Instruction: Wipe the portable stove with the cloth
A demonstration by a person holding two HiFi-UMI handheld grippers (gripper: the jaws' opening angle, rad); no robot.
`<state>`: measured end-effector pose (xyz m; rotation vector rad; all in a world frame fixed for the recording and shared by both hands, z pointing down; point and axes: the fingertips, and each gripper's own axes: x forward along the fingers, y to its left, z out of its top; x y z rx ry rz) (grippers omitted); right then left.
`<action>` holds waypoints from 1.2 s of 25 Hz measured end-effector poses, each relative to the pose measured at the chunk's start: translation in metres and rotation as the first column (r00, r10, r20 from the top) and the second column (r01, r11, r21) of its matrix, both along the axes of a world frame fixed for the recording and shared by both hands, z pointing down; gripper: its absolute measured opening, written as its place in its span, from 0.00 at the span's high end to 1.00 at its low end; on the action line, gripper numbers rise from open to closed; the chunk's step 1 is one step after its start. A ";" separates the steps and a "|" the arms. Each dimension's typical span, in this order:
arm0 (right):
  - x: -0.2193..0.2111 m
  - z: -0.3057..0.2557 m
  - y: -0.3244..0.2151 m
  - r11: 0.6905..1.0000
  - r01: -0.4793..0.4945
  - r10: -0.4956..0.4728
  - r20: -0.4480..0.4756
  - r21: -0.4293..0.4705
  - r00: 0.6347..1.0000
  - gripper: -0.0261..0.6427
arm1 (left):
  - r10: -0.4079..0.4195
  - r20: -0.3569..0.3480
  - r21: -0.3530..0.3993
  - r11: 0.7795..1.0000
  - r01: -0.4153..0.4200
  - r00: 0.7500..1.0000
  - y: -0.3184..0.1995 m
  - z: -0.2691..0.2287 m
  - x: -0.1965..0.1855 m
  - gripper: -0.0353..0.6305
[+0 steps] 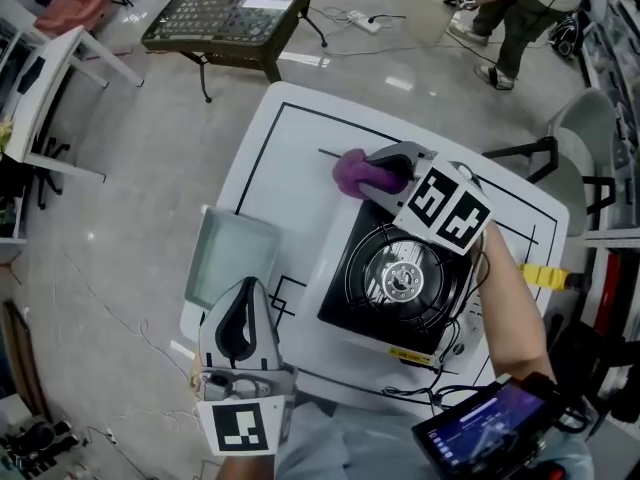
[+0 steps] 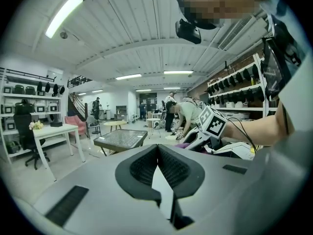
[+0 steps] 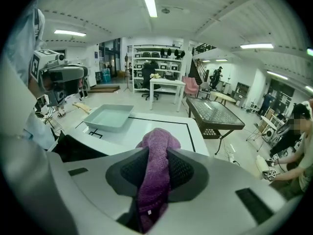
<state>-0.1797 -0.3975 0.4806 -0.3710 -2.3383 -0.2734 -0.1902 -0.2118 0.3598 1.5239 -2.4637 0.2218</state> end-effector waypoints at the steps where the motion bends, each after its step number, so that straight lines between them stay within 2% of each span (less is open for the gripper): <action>1: 0.001 0.000 0.001 1.000 0.005 -0.005 -0.009 -0.002 1.000 0.79 | 0.001 0.003 0.003 1.000 -0.001 1.000 -0.001 -0.001 0.000 0.92; 10: 0.046 0.001 -0.013 0.999 -0.039 0.039 -0.075 0.002 0.996 0.79 | 0.076 0.050 0.063 0.995 -0.079 0.996 -0.024 -0.024 0.023 0.92; 15: 0.074 0.002 -0.020 0.998 -0.069 0.069 -0.088 0.010 0.994 0.80 | 0.094 0.013 -0.007 0.996 -0.094 0.995 -0.022 -0.012 0.041 0.92; 20: 0.106 -0.001 -0.033 0.994 -0.109 0.109 -0.108 0.013 0.988 0.80 | 0.140 0.053 0.026 0.990 -0.141 0.989 -0.040 -0.027 0.058 0.92; 23: 0.130 -0.006 -0.042 0.989 -0.144 0.145 -0.120 0.015 0.982 0.80 | 0.181 0.054 0.047 0.982 -0.184 0.982 -0.054 -0.037 0.075 0.92; 30: 0.174 0.006 -0.051 0.972 -0.232 0.234 -0.141 0.035 0.962 0.80 | 0.244 0.055 0.028 0.969 -0.246 0.968 -0.061 -0.024 0.098 0.92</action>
